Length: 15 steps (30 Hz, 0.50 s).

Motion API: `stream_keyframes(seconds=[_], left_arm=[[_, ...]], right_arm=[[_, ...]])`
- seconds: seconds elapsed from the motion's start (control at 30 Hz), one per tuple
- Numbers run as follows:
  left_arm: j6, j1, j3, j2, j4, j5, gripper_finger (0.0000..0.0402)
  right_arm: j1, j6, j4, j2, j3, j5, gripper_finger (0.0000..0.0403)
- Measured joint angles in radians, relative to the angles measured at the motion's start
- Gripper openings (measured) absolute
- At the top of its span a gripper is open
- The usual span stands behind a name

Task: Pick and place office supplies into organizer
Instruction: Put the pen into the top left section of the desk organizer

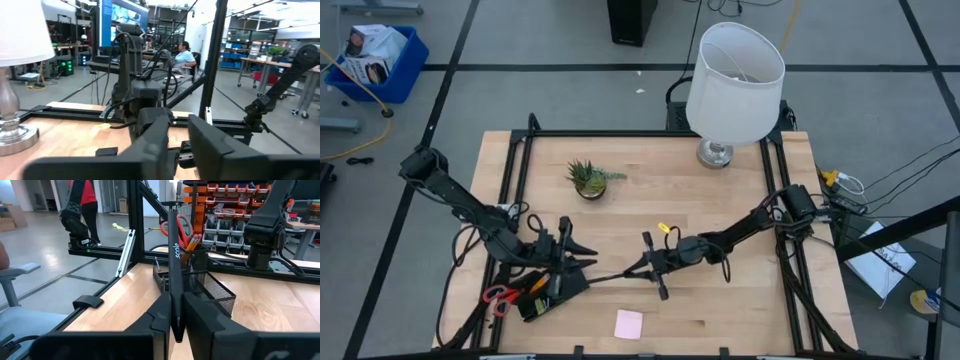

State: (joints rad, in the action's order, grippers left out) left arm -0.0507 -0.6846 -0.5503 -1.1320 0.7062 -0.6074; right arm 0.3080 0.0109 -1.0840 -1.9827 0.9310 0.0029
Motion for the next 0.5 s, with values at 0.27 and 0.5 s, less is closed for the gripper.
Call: stream_keyframes(seconds=[0.27, 0.5], left_arm=[[0.010, 0.000, 0.000, 0.000, 0.002, 0.006, 0.0011], [0.020, 0.000, 0.000, 0.000, 0.002, 0.035, 0.0006]], right_arm=[[0.000, 0.002, 0.000, 0.000, 0.000, -0.003, 0.0028], [0.001, 0.003, 0.000, 0.000, 0.000, -0.004, 0.0027]])
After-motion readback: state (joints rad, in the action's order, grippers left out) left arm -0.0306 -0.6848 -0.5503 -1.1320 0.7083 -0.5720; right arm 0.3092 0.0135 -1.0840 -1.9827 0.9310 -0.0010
